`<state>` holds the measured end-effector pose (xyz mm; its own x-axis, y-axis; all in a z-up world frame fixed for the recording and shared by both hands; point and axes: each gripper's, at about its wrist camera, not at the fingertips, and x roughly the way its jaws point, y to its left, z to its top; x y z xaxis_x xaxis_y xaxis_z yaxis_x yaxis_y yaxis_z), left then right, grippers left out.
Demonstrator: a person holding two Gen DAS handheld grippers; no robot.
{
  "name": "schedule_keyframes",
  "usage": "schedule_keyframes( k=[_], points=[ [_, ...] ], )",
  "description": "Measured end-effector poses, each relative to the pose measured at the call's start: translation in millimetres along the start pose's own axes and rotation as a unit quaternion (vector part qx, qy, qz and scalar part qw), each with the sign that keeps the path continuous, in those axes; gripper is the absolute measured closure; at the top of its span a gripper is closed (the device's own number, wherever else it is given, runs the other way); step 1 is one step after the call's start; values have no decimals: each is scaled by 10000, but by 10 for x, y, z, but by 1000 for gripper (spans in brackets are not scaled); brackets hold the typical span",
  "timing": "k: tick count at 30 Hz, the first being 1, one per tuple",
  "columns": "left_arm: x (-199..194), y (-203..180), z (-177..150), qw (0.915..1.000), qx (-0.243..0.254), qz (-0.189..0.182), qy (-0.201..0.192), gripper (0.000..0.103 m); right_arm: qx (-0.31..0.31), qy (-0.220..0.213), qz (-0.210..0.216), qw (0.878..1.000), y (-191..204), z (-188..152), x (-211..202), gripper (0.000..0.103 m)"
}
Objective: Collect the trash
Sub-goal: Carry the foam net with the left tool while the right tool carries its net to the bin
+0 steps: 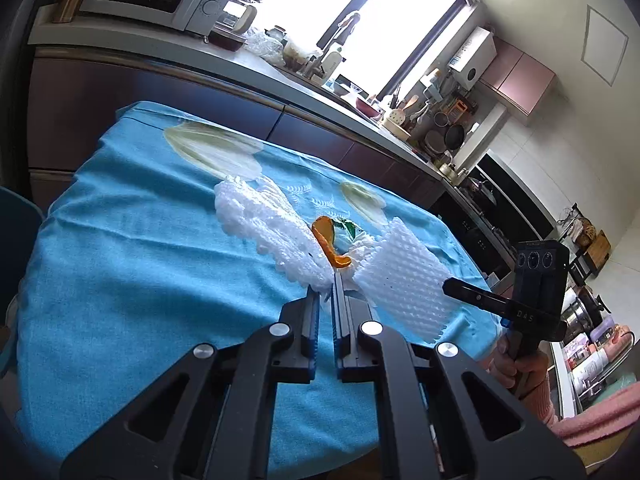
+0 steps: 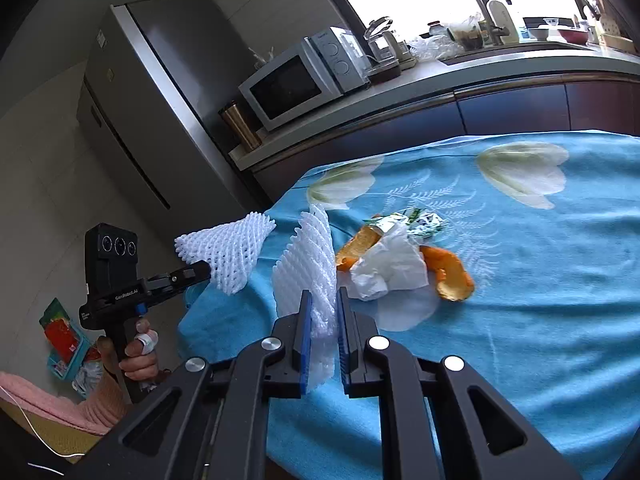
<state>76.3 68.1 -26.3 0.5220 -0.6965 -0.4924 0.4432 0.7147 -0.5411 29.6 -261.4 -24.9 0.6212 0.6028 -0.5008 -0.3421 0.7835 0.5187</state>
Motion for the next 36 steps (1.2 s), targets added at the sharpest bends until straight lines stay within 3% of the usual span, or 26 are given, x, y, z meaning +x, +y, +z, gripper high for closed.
schedule_keyframes(
  k=[20, 36],
  points=[
    [-950, 335, -248, 9949, -310, 699, -652, 97, -327, 539, 696, 9956, 590, 245, 1012, 92],
    [-1562, 749, -299, 9813, -717, 1403, -1106, 97, -699, 984, 1119, 9864, 1076, 343, 1666, 92]
  ],
)
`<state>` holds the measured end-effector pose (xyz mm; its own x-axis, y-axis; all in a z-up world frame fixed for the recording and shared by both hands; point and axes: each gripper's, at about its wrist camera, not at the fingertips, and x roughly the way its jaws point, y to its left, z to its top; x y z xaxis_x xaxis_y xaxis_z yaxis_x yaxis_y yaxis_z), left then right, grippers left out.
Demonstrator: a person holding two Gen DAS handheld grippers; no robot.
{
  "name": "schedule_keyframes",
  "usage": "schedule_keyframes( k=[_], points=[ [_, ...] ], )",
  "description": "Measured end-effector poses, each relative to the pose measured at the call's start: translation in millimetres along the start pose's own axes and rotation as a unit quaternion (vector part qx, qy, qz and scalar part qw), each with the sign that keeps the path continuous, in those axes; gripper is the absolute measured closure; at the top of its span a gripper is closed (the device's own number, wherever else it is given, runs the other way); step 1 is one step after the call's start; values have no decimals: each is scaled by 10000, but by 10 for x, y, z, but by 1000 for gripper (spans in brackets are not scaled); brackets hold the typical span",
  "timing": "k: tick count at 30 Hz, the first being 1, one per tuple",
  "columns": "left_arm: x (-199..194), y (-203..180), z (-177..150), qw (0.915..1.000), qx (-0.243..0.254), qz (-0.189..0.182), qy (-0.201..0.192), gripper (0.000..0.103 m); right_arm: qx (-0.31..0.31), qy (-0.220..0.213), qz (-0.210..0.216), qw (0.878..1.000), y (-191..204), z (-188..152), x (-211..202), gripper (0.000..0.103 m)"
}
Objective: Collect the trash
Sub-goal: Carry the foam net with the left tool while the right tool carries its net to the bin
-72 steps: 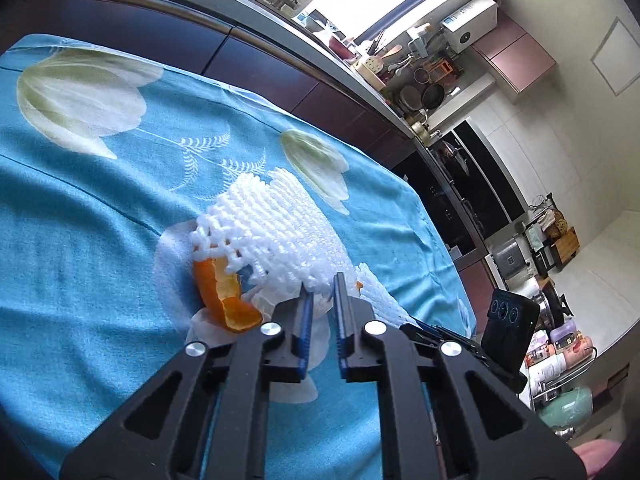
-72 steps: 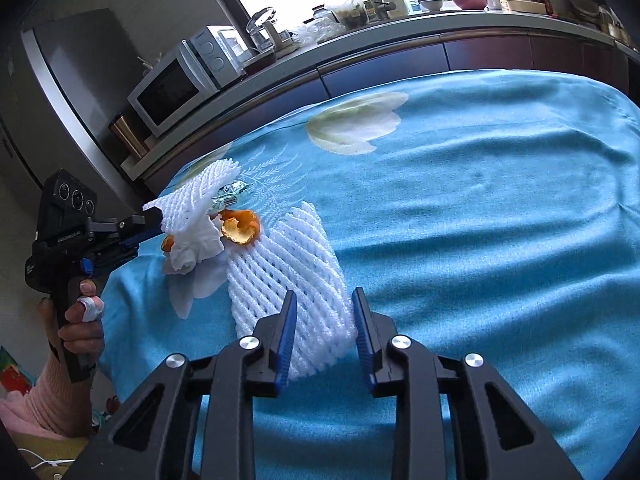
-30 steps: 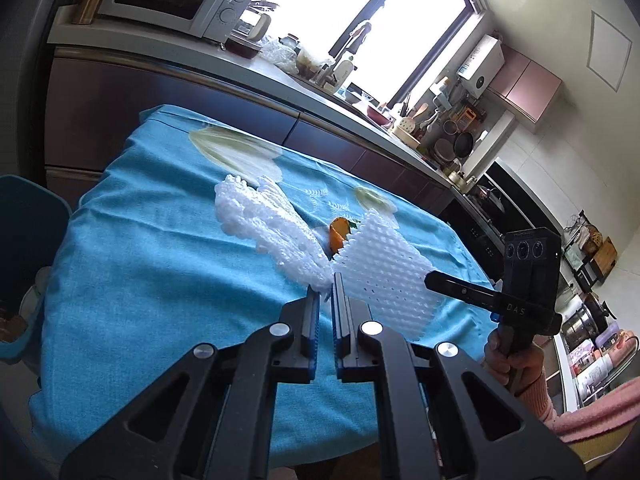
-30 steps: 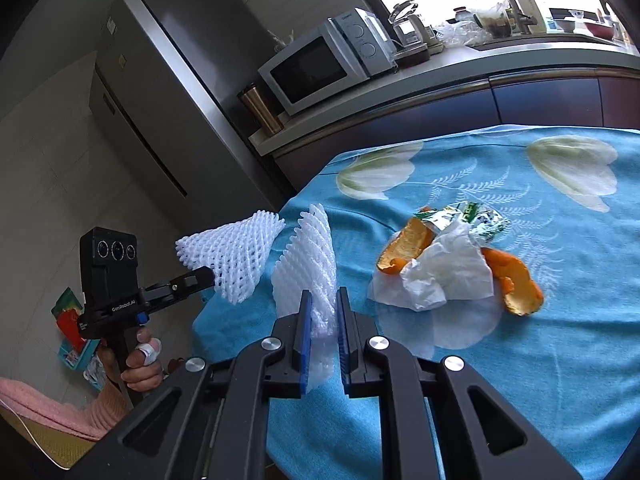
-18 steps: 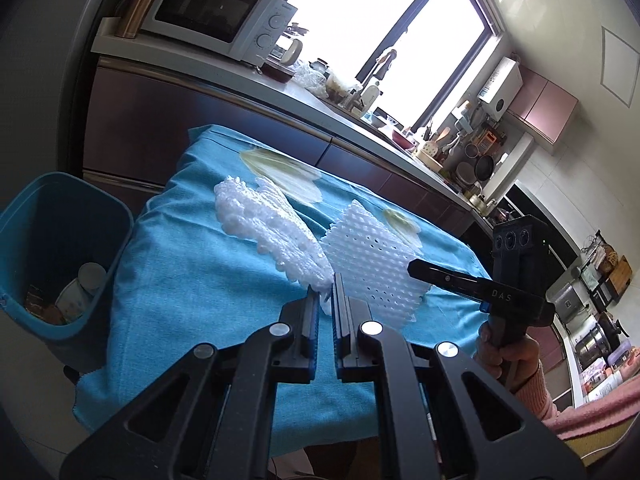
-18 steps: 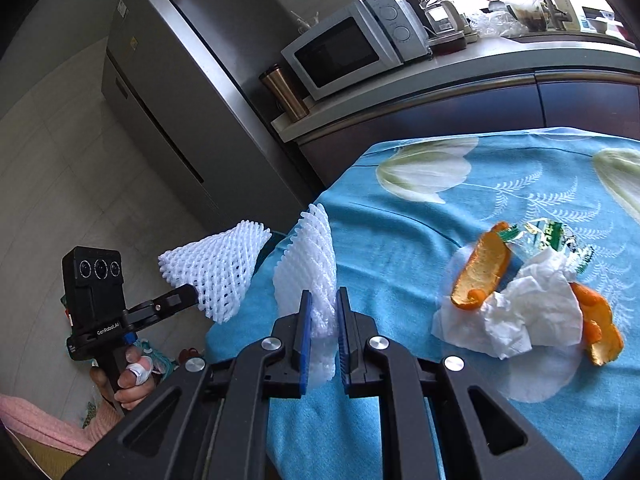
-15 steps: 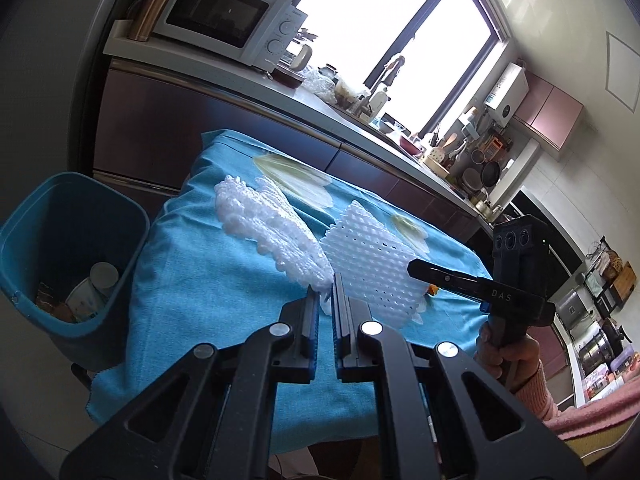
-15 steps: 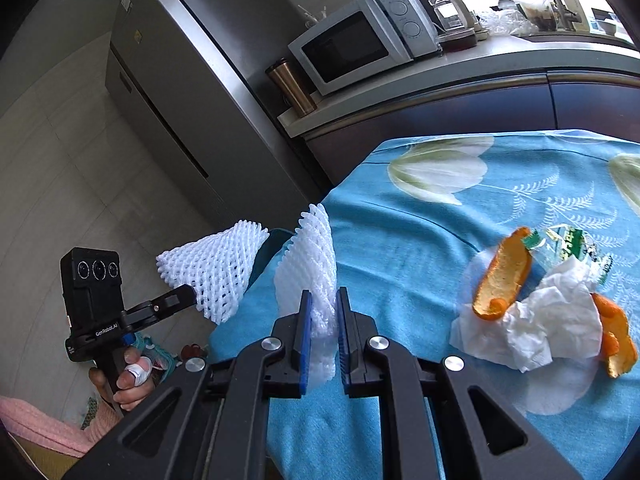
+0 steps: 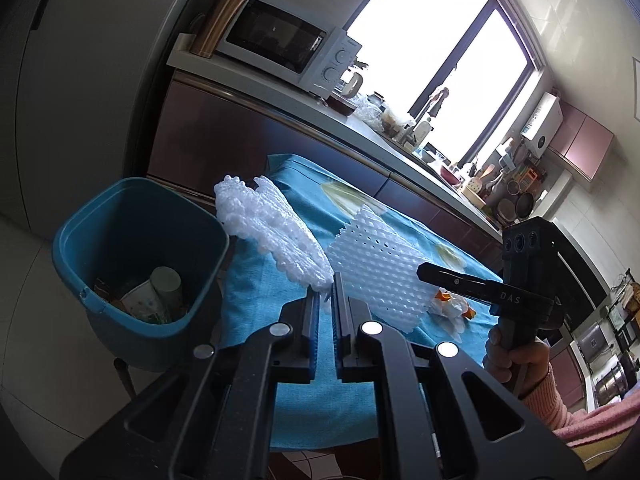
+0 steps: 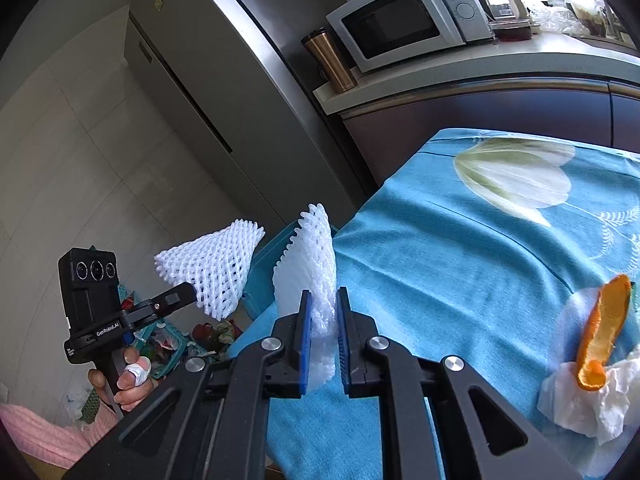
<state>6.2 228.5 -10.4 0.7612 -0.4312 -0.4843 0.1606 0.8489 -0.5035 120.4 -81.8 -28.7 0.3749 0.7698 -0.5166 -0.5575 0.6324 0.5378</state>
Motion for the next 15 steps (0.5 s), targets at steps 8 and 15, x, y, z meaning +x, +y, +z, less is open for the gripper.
schedule_keyframes(
  k=[8, 15],
  points=[
    [-86, 300, 54, 9992, -198, 335, -119, 97, -101, 179, 136, 9997, 113, 117, 310, 92],
    [-70, 509, 101, 9980, -307, 537, -107, 97, -130, 315, 212, 9992, 196, 254, 569, 92]
  ],
)
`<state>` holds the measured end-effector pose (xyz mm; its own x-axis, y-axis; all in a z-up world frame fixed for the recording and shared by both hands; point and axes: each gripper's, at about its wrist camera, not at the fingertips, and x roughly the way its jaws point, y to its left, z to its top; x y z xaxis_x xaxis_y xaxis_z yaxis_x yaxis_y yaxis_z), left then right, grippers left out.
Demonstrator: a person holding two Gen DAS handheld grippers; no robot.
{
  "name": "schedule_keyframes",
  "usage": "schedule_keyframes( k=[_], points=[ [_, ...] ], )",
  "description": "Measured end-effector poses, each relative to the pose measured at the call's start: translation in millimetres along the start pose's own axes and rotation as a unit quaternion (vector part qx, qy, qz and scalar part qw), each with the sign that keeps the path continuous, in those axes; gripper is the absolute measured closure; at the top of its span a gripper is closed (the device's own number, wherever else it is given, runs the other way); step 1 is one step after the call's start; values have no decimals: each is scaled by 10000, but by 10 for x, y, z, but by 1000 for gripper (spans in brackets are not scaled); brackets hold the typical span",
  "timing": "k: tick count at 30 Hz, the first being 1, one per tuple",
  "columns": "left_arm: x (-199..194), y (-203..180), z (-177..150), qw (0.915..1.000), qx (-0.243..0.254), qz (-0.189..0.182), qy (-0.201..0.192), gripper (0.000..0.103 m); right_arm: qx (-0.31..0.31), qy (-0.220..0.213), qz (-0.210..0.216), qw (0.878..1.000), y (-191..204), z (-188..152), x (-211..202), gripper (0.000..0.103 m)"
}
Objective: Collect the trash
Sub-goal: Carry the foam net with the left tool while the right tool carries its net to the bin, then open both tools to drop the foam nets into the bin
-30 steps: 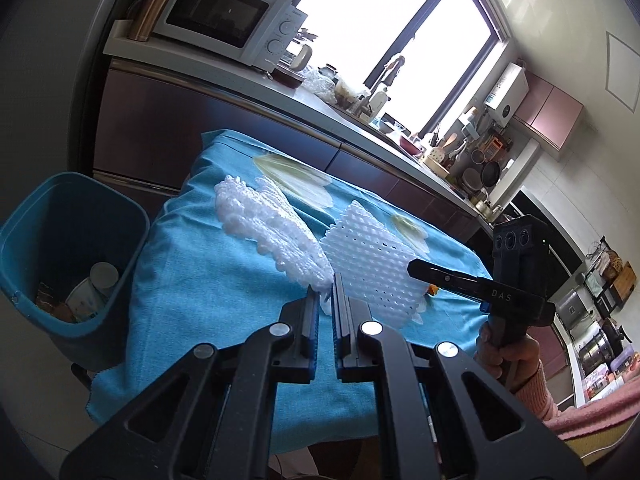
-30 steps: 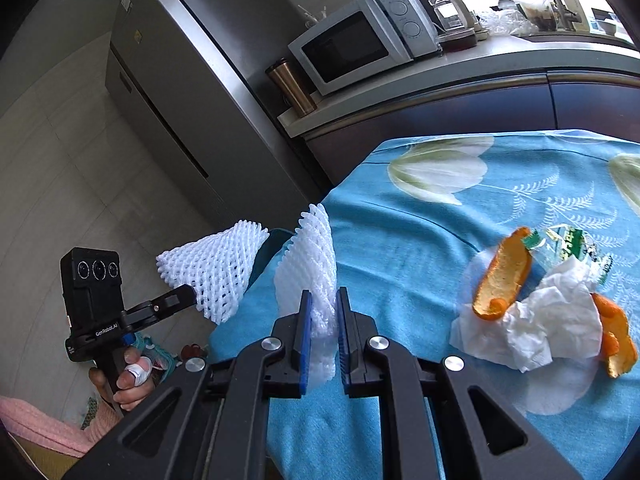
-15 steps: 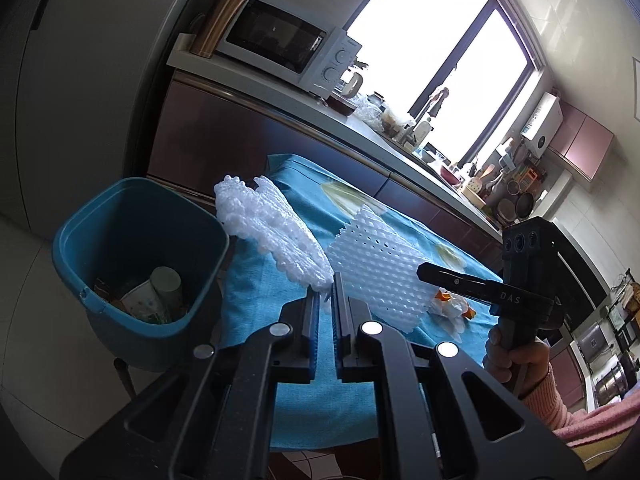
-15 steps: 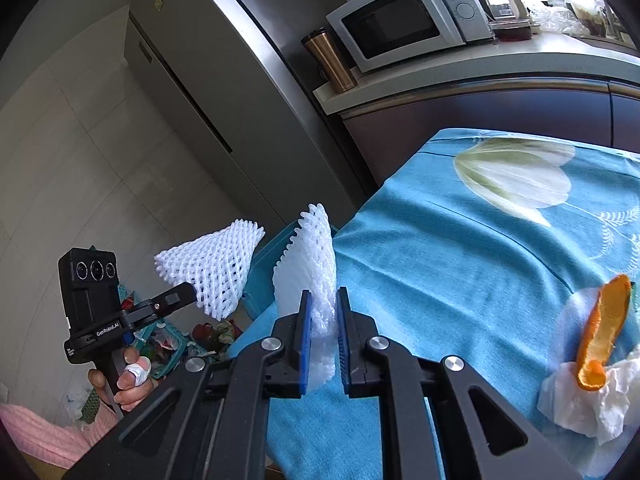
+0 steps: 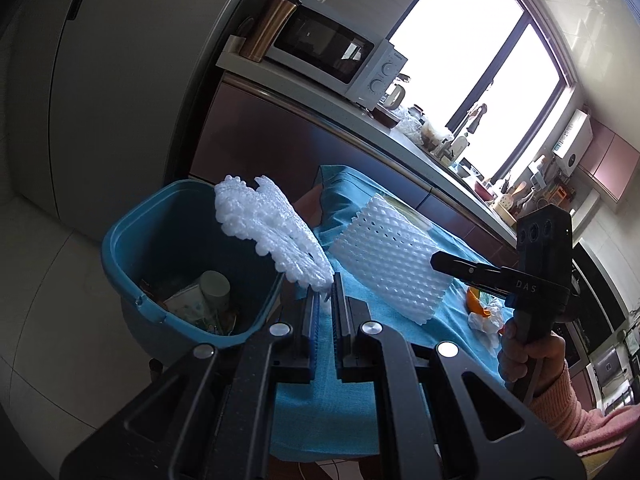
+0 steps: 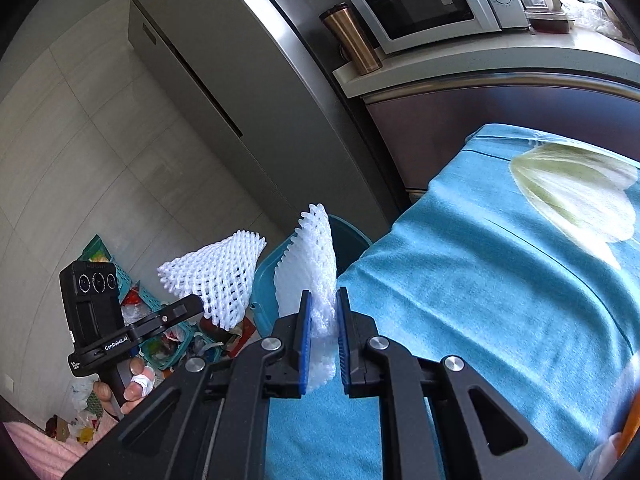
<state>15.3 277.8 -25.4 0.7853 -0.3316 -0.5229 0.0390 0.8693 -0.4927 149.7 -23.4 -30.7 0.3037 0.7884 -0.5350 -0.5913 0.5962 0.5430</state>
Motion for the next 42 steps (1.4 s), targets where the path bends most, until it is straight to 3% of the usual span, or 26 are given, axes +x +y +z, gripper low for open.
schedule_keyframes(
  k=[16, 35, 42],
  points=[
    [259, 361, 104, 9987, -221, 413, 214, 97, -87, 296, -61, 9995, 230, 313, 623, 92],
    [803, 778, 148, 9931, -417, 829, 718, 97, 55, 705, -534, 9961, 272, 393, 1366, 92],
    [1042, 918, 117, 9893, -571, 962, 934, 90, 199, 821, -588, 9947, 326, 339, 1512, 79]
  ],
)
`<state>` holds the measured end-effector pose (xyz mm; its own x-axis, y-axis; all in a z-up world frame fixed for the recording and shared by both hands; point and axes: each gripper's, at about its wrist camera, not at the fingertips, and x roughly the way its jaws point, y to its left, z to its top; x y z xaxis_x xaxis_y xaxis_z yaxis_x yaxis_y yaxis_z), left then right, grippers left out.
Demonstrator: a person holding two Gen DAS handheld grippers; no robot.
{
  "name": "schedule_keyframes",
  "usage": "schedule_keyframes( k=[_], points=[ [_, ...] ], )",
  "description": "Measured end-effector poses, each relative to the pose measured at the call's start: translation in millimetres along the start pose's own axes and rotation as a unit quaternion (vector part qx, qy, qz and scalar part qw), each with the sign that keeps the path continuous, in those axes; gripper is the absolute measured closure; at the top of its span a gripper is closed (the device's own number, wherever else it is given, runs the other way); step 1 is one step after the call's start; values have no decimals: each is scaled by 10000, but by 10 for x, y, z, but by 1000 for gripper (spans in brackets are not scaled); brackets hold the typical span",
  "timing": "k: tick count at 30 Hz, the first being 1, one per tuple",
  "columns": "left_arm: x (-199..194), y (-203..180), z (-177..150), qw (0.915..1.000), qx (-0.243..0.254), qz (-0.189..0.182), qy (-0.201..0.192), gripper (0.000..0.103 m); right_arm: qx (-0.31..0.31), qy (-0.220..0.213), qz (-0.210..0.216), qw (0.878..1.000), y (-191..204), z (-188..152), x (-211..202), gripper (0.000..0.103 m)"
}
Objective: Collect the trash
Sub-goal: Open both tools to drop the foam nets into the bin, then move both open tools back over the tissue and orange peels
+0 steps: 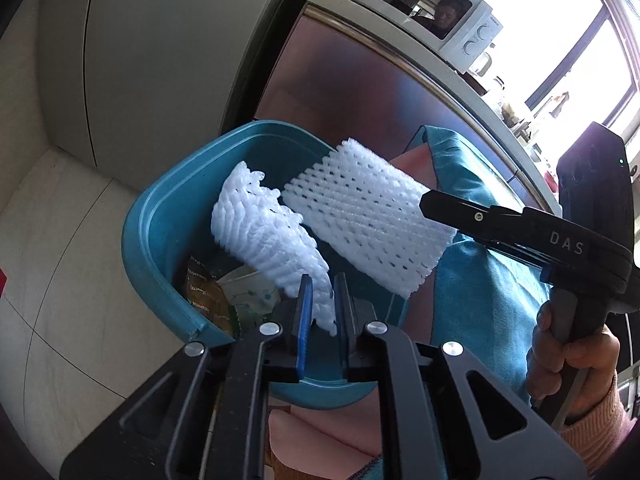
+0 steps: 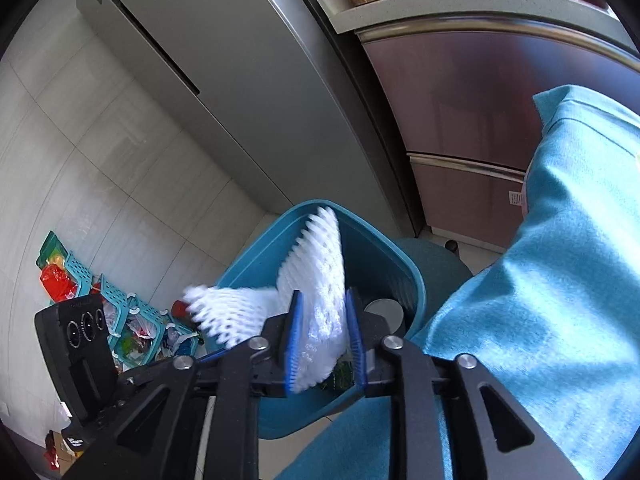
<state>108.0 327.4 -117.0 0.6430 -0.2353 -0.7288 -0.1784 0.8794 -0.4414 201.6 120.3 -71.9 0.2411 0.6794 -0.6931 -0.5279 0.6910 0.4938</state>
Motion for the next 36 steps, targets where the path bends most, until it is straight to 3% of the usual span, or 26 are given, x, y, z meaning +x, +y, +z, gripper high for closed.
schedule_keyframes(
  k=[9, 19, 26, 36],
  points=[
    [47, -80, -59, 9999, 17, -36, -99, 86, -190, -70, -70, 9998, -14, -104, -257, 77],
    [-335, -595, -168, 9956, 587, -492, -543, 84, -758, -619, 14, 9952, -90, -539, -1189, 72],
    [-524, -1228, -374, 9839, 1269, -1072, -665, 77, -579, -1089, -330, 9918, -459, -999, -1968, 69],
    [-147, -2318, -795, 9577, 2184, -1873, 80, 77, 470, -1580, -1273, 9781, -1203, -1650, -2744, 69]
  ],
)
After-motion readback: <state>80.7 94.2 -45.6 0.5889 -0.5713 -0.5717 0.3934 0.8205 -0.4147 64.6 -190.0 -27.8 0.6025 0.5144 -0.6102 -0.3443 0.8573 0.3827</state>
